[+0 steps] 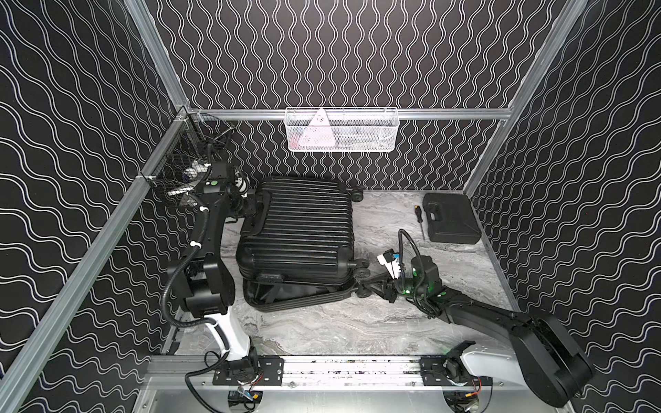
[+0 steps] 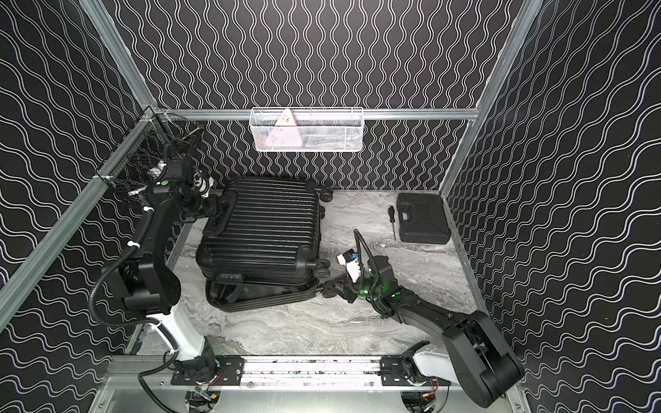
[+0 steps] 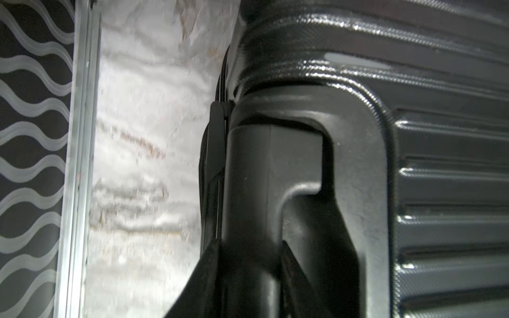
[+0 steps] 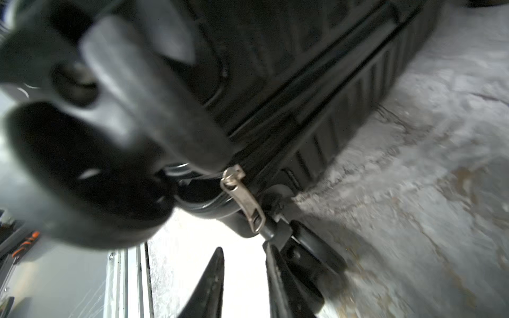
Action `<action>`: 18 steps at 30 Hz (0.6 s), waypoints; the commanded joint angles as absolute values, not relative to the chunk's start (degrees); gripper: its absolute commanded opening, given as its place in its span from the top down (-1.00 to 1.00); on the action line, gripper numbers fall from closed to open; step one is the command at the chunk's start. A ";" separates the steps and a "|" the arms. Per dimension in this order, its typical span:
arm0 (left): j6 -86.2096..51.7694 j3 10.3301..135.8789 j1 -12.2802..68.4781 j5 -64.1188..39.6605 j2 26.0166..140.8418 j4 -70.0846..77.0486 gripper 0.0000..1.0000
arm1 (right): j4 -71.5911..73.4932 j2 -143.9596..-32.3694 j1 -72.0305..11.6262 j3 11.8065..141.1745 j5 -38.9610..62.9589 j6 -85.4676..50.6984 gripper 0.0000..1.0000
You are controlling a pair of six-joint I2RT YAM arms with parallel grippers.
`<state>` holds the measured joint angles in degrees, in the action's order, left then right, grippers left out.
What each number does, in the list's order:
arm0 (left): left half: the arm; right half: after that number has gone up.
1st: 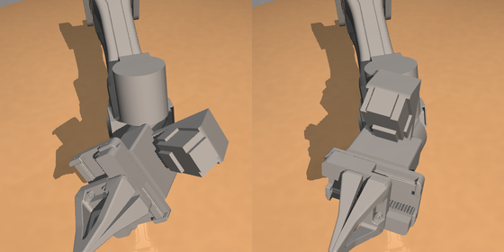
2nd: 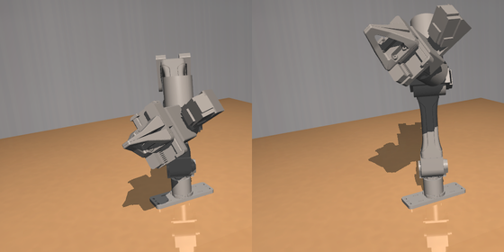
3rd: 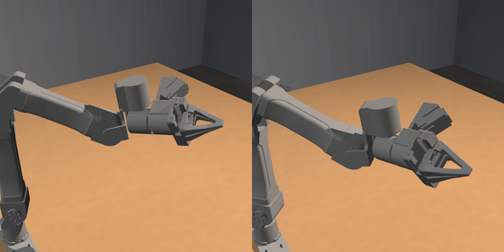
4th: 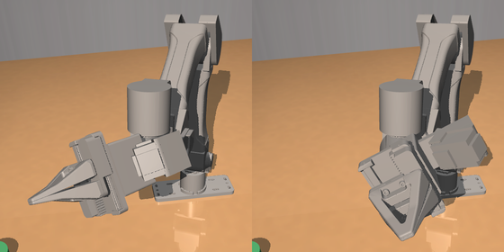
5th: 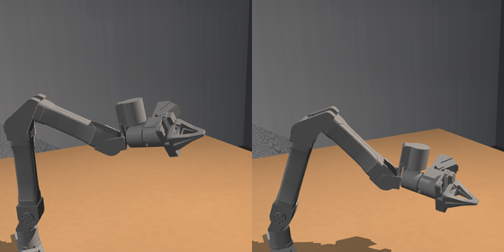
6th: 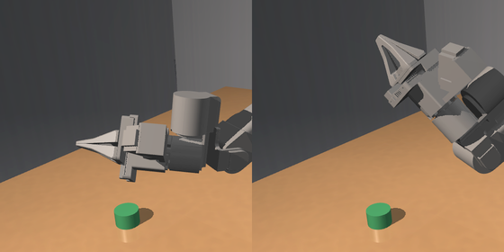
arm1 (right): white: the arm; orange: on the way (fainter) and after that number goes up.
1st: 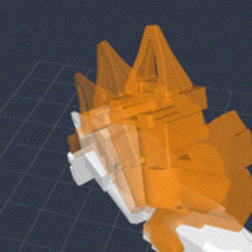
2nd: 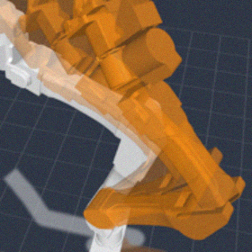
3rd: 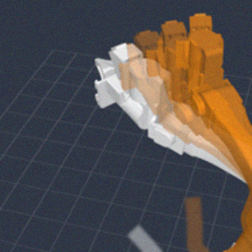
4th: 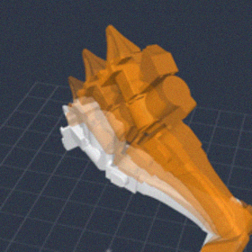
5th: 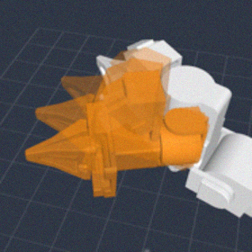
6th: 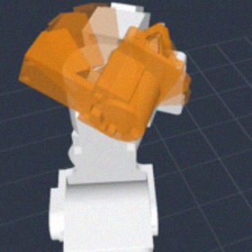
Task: Close the suitcase zippers
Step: Adjust the suitcase at the center of the board, then zip the zipper on the suitcase.
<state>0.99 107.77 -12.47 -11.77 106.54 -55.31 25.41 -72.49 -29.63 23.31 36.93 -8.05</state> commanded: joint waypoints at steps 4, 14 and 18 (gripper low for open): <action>-1.43 112.85 -8.49 -15.11 108.31 -53.27 0.37 | 30.10 -74.54 -31.28 24.17 37.92 -5.71 0.30; -2.91 99.79 -9.18 -8.74 98.38 -48.39 0.30 | 34.14 -78.40 -31.22 23.23 31.75 -4.35 0.25; -2.66 103.51 -9.93 -8.79 100.97 -50.57 0.32 | 34.30 -76.48 -30.81 21.40 25.71 -3.52 0.26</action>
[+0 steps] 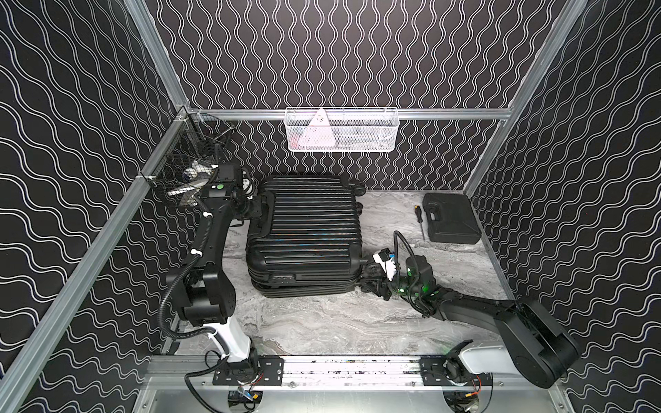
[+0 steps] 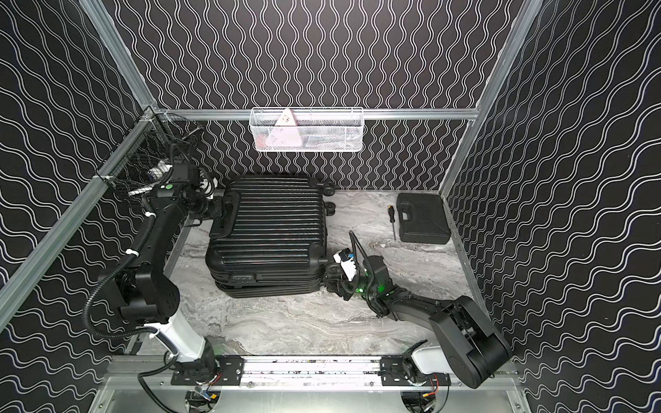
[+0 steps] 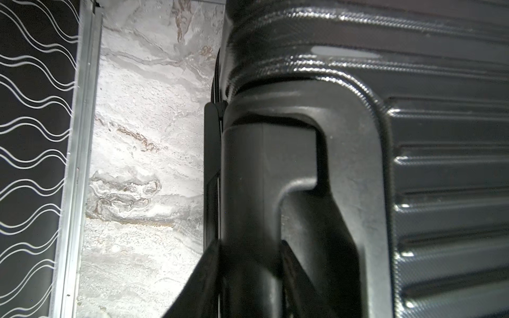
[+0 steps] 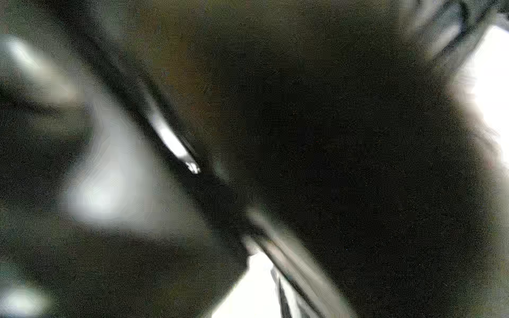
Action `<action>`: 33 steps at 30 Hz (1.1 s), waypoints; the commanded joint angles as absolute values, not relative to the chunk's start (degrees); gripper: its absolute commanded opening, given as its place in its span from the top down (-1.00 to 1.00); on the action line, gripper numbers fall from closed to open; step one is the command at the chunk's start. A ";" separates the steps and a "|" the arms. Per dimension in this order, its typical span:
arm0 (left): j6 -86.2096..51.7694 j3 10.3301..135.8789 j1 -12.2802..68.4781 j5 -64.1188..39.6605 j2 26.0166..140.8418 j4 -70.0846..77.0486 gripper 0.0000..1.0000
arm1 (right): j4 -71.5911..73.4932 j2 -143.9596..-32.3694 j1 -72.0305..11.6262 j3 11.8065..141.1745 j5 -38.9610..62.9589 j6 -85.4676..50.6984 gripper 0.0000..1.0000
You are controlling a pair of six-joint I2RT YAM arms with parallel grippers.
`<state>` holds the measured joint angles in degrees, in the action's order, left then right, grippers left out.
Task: Close the suitcase zippers
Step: Zip the zipper on the suitcase.
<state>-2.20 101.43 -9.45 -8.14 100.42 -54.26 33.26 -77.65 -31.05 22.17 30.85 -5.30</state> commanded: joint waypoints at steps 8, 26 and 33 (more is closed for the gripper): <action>-2.90 103.72 -10.29 -10.28 101.76 -50.00 0.31 | 43.75 -80.95 -30.59 19.54 28.71 -1.47 0.24; -2.74 102.71 -10.48 -10.63 101.82 -49.57 0.31 | 56.89 -87.68 -30.67 19.51 32.10 0.23 0.14; -2.75 102.39 -10.55 -10.55 101.85 -49.48 0.31 | 55.37 -87.98 -32.52 20.30 25.84 2.52 0.29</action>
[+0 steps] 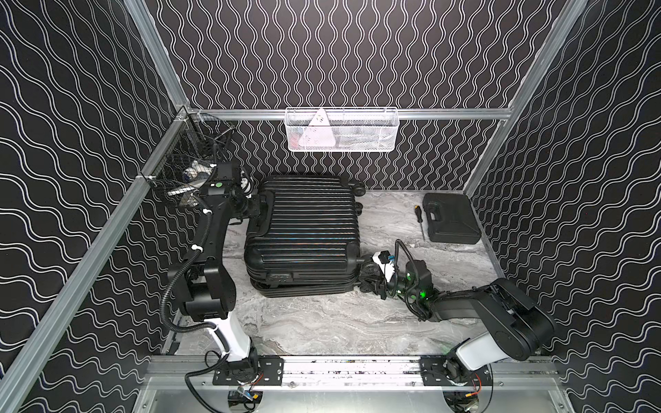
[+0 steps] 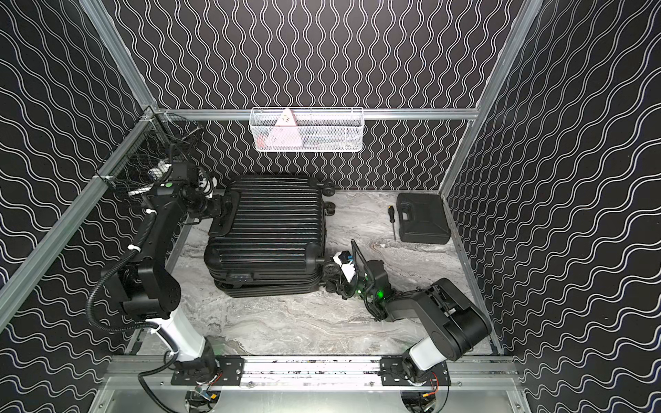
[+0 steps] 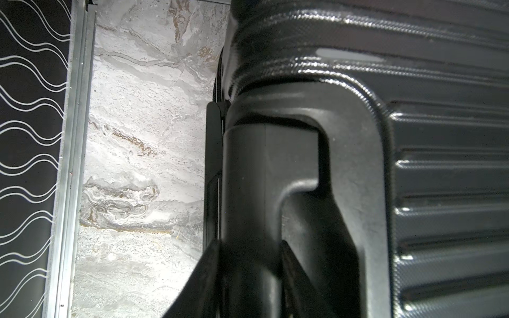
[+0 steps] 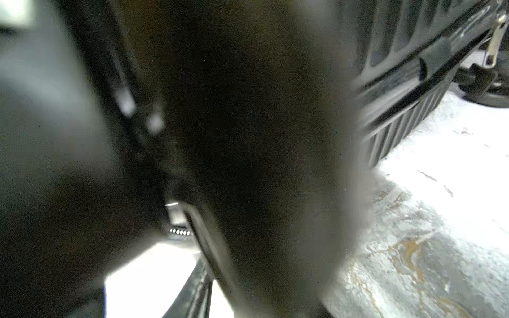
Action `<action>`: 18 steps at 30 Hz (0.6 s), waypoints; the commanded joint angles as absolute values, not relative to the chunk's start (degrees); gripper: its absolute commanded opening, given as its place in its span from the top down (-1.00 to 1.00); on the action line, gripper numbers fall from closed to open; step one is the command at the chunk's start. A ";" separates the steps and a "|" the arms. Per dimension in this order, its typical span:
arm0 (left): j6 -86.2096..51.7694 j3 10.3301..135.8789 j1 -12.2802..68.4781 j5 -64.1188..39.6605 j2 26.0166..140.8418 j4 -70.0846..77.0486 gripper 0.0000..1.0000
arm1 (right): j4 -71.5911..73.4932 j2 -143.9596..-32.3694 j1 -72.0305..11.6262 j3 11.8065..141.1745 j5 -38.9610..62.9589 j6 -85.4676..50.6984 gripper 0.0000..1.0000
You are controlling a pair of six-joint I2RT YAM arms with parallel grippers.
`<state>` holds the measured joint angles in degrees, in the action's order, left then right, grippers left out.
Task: Close the suitcase zippers
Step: Zip the zipper on the suitcase.
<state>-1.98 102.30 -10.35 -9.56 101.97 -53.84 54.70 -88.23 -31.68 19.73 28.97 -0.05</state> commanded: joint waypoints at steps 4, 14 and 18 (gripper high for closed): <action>-2.74 102.22 -10.64 -10.63 101.78 -49.35 0.31 | 54.66 -87.71 -33.65 20.39 22.55 3.78 0.47; -2.75 101.95 -10.90 -11.07 101.60 -49.22 0.31 | 54.24 -88.13 -33.77 19.89 21.91 5.01 0.89; -2.70 101.78 -10.92 -10.99 101.60 -49.12 0.31 | 53.41 -88.35 -33.75 20.42 24.81 5.56 0.80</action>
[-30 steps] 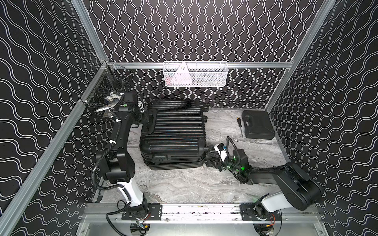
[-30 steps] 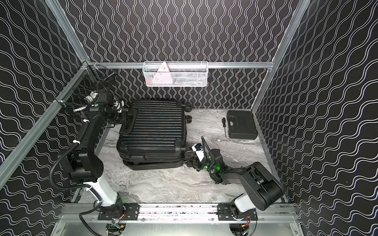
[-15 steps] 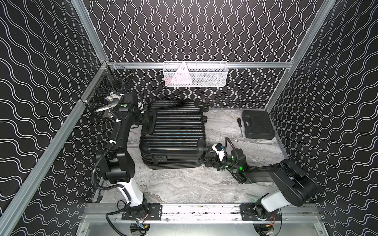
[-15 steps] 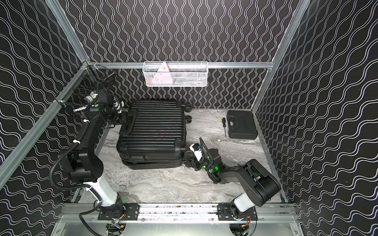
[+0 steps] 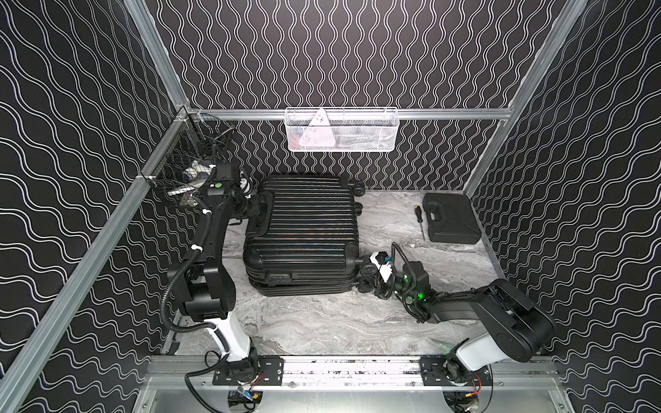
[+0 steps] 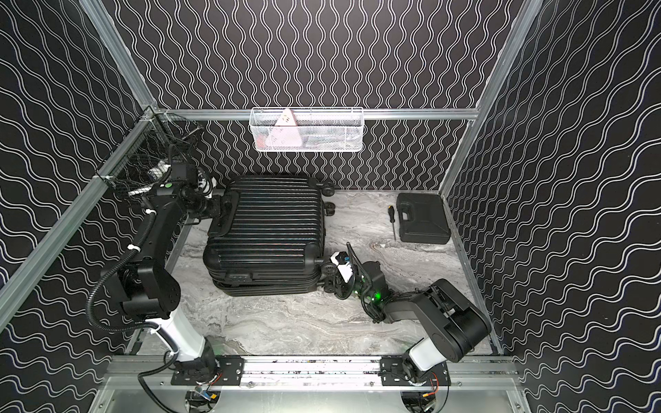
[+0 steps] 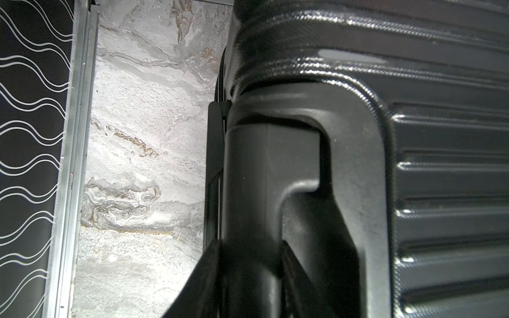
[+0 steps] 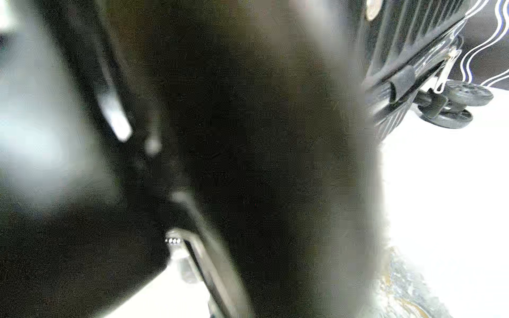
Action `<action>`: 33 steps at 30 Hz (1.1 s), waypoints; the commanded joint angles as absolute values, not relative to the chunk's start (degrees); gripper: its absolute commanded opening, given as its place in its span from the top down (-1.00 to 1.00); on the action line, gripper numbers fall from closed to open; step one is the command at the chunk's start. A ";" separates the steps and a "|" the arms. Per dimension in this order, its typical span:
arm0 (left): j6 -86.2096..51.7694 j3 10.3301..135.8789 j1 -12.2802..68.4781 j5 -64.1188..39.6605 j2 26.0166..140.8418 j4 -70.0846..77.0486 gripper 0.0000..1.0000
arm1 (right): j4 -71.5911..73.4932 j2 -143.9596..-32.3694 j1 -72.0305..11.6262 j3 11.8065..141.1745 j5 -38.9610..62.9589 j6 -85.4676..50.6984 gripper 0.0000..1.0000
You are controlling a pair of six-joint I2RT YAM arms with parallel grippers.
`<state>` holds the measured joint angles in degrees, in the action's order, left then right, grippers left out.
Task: Close the suitcase zippers
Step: Zip the zipper on the suitcase.
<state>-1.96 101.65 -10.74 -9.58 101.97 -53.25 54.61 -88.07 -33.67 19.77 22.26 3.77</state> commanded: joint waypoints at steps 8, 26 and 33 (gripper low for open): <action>-2.55 101.43 -11.04 -11.14 101.41 -48.99 0.31 | 54.03 -90.53 -33.80 21.88 27.52 4.62 0.70; -2.63 98.83 -8.65 -6.27 93.06 -47.26 -0.90 | 48.80 -87.28 -33.77 20.87 27.93 1.72 1.00; 11.62 88.87 7.40 -10.14 79.86 -47.00 -0.97 | 45.42 -86.85 -33.80 21.79 30.06 -1.07 1.00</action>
